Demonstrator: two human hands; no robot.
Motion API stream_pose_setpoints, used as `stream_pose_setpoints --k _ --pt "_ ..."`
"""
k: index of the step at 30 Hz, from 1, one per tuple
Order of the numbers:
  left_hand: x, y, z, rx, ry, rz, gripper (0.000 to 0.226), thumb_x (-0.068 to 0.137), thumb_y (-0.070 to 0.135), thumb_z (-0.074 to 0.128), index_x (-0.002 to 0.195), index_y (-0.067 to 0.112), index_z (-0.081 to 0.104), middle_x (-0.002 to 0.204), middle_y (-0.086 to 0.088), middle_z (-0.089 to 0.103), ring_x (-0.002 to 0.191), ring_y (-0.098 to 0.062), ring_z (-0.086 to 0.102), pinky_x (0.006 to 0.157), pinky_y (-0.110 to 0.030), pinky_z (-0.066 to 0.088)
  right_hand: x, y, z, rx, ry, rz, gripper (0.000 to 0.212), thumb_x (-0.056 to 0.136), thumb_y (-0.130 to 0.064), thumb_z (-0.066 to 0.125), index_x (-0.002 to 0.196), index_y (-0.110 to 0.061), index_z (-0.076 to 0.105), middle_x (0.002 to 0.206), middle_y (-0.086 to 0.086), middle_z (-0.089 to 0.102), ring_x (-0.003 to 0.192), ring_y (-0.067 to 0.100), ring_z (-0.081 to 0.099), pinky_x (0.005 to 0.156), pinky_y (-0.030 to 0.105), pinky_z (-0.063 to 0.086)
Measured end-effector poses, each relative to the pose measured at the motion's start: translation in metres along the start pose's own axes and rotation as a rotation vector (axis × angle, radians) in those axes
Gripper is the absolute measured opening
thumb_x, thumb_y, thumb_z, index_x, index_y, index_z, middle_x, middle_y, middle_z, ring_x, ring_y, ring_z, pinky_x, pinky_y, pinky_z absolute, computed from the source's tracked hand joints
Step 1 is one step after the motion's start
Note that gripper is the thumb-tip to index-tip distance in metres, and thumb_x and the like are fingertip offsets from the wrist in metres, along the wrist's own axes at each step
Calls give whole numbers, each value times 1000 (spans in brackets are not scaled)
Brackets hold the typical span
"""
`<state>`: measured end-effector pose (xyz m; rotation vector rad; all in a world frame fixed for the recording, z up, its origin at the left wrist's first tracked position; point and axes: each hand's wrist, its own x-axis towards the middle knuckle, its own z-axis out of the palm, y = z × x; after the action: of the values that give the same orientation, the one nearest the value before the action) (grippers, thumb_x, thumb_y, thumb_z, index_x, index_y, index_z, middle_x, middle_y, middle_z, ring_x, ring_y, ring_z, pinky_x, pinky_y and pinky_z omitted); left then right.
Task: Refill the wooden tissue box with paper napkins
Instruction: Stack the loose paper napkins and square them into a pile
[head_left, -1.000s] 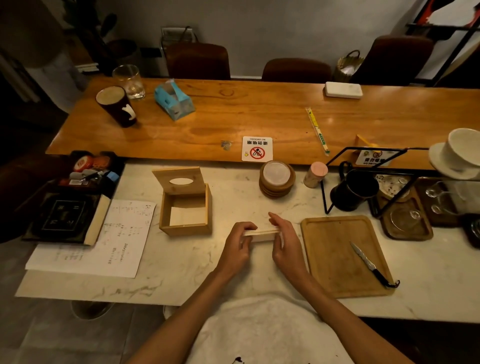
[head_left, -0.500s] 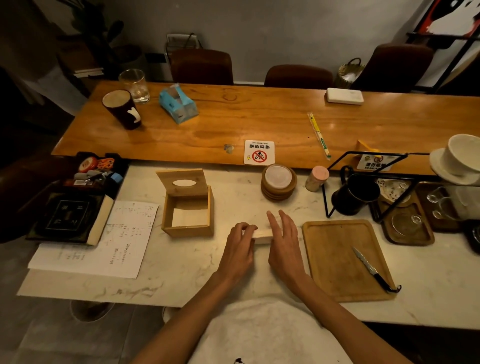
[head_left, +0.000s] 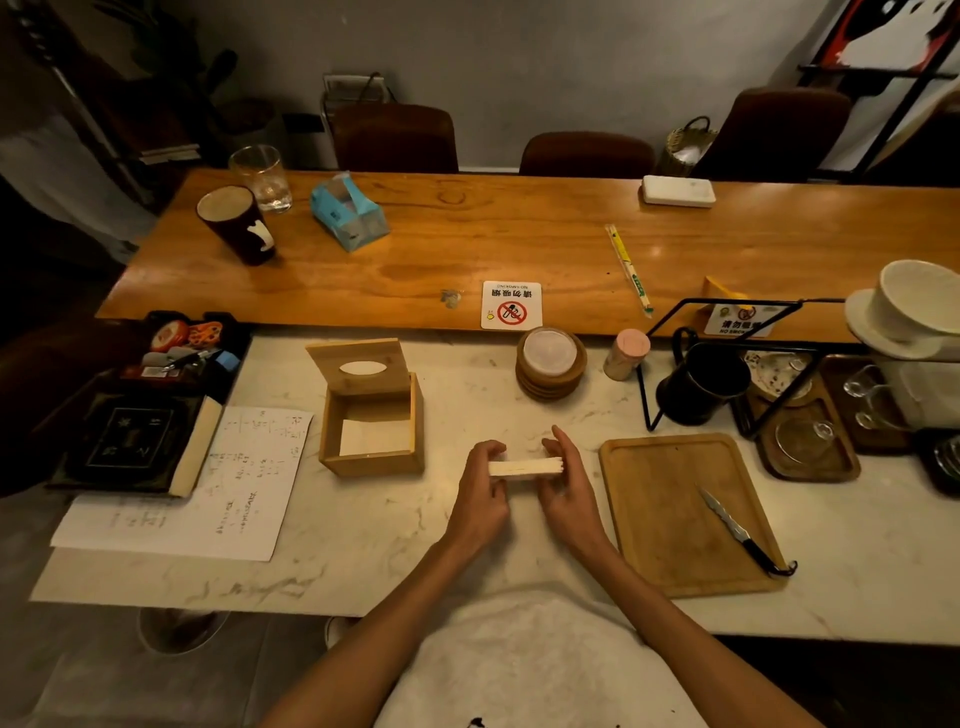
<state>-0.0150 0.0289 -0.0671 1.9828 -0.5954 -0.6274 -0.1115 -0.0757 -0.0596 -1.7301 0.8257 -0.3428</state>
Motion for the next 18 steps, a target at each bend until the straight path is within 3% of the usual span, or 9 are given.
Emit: stream_pose_setpoints --k 3,6,10,14,16,18 --pt "1 1 1 -36 7 -32 54 81 -14 49 125 15 43 128 -2 53 122 -14 51 110 -29 41 -1 -6 2 44 -42 28 80 91 8 52 154 -17 9 159 9 23 146 19 25 118 38 28" --pt "2 3 3 -85 -16 -52 67 75 -20 45 132 15 38 135 -3 47 130 -17 44 114 -30 35 0 -10 3 76 -67 69 89 89 12 52 154 -15 -2 163 6 7 149 19 15 117 30 25" --pt "1 1 3 -119 -42 -57 80 74 -22 42 143 16 30 147 -1 37 138 -11 33 118 -25 23 -1 -12 4 87 -77 75 90 87 16 50 154 -14 -2 163 6 3 150 20 11 121 42 21" --pt "1 -3 -1 -123 -40 -75 81 77 -19 44 147 21 28 145 11 34 137 -3 29 111 -13 20 1 -11 1 82 -87 90 88 87 16 49 154 -14 -2 164 6 3 150 19 9 122 44 17" --pt "2 -4 -3 -130 -50 -75 80 79 -18 47 147 20 28 145 11 34 138 -3 29 111 -11 21 2 -11 1 72 -103 95 87 89 14 49 154 -13 -1 164 6 3 150 18 9 122 39 16" --pt "2 -4 -3 -137 -55 -72 79 80 -18 48 148 17 28 149 6 35 140 -6 29 116 -18 21 2 -10 2 61 -120 83 85 90 11 50 154 -13 0 163 5 4 150 17 10 119 24 15"
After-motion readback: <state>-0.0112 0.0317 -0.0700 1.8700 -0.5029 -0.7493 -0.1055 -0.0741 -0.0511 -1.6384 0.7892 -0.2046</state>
